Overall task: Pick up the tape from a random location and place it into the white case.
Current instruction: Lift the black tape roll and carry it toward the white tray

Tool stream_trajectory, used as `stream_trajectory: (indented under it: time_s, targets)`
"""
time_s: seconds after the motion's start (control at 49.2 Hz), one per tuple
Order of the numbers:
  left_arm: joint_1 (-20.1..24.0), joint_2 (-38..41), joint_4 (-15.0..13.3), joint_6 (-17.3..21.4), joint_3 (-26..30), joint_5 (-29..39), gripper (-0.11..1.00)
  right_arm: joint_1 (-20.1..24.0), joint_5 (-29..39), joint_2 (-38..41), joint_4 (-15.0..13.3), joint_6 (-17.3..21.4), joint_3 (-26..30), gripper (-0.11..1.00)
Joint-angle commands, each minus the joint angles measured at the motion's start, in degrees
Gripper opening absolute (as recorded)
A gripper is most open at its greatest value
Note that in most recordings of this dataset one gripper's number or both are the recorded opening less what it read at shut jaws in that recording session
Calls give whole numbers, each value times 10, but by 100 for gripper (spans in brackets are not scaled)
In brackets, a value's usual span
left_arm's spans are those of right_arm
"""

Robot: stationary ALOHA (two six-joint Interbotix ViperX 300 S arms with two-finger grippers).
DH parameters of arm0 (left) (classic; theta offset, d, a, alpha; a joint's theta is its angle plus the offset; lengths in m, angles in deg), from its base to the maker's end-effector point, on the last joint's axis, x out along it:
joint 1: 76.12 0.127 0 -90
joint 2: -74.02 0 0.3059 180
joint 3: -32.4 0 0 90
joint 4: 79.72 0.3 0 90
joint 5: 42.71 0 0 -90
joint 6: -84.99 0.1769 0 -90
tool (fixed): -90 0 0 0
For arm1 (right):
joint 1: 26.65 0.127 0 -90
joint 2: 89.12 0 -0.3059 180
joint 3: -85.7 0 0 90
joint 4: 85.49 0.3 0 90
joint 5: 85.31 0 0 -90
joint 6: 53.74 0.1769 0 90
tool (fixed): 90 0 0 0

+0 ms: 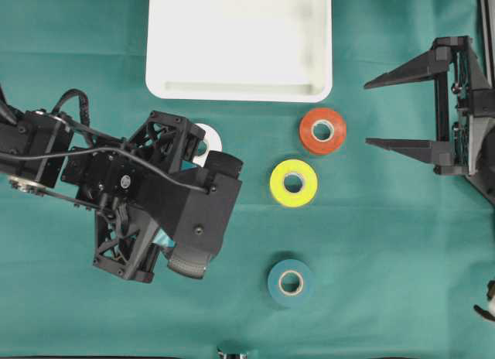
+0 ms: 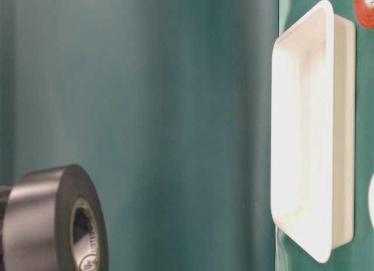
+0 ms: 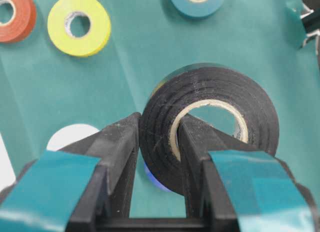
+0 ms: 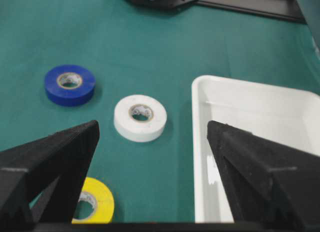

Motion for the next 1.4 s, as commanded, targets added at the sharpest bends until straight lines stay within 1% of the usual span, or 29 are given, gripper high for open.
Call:
stream_trajectory:
  time_s: [0.0,0.224,0.447,0.772,1.22,1.382]
  targets:
    - [-1,-18,2,0,13,-3,18,0,-1,2,1,1,16,91]
    - [11,-19,2,0,11,-3,18,-1,-1,3,1,0,16,91]
    - [47,-21,2,0,11,-3,18,-1,-1,2,1,0,15,91]
    - [139,-25,2,4,8,-3,18,-1,9,2,1,0,16,91]
    - [296,-24,2,8,7,1,18,0,14,2,1,0,18,91]
    - [337,-21,2,8,7,1,18,0,15,2,-1,-1,18,91]
